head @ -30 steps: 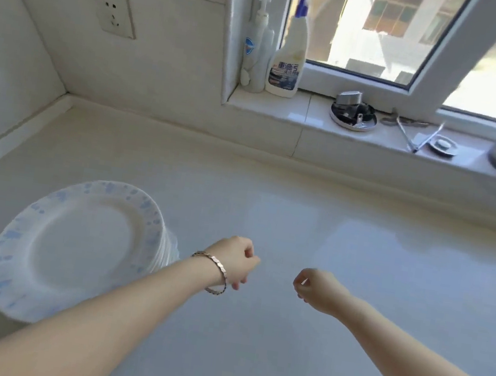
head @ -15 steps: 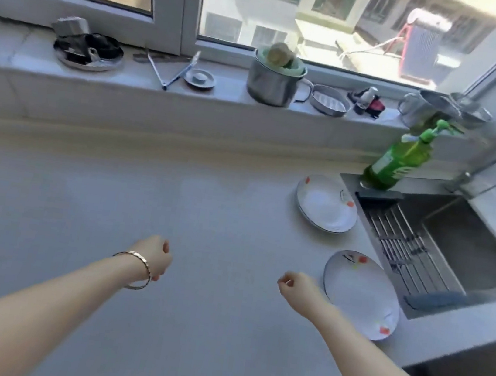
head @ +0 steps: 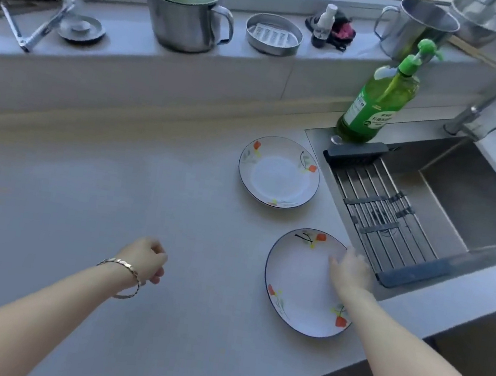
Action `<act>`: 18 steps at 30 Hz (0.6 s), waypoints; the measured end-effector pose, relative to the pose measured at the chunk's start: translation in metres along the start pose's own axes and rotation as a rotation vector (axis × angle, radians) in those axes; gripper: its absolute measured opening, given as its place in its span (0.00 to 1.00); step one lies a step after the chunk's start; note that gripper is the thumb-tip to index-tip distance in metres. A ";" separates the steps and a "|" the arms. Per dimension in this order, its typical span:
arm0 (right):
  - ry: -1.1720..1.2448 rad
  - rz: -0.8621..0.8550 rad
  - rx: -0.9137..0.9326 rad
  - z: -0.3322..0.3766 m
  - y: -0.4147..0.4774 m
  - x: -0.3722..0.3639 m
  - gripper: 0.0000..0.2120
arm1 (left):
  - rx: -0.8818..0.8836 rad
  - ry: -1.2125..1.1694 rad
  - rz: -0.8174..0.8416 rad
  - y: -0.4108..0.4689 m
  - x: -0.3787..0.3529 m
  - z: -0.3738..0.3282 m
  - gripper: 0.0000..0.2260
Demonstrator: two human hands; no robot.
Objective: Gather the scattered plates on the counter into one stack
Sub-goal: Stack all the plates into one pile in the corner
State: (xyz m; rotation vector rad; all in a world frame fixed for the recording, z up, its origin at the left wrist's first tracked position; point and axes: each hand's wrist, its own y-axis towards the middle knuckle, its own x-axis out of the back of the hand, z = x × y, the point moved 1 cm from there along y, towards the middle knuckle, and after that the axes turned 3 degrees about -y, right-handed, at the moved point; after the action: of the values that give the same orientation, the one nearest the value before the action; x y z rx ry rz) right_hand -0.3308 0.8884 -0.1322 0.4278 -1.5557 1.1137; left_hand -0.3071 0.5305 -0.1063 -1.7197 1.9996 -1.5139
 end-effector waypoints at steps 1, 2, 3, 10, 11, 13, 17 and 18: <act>0.031 -0.018 -0.004 -0.001 0.003 0.000 0.21 | 0.020 -0.015 -0.007 0.001 0.001 0.001 0.08; 0.050 -0.018 -0.008 -0.003 0.006 0.001 0.21 | 0.038 -0.026 -0.016 0.002 0.002 0.003 0.08; 0.048 -0.002 -0.004 -0.005 0.009 0.002 0.21 | 0.053 -0.032 -0.024 0.003 0.004 0.004 0.08; 0.190 0.017 0.196 -0.009 0.004 0.019 0.20 | 0.122 -0.095 -0.064 0.001 0.026 0.023 0.07; 0.228 0.011 0.215 -0.005 0.001 0.022 0.19 | 0.128 -0.111 -0.074 0.000 0.029 0.028 0.07; 0.267 0.006 0.252 0.011 -0.007 0.026 0.19 | 0.139 -0.139 -0.099 -0.003 0.038 0.037 0.07; 0.316 0.039 0.377 0.070 -0.029 0.026 0.22 | 0.145 -0.213 -0.167 -0.012 0.065 0.059 0.09; 0.337 0.048 0.408 0.090 -0.037 0.026 0.23 | 0.147 -0.228 -0.185 -0.016 0.074 0.067 0.09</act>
State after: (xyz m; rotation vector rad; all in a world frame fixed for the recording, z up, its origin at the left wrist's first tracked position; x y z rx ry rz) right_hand -0.3608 0.8036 -0.0872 0.4474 -1.0493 1.4650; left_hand -0.2806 0.4342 -0.0917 -1.9596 1.6181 -1.3998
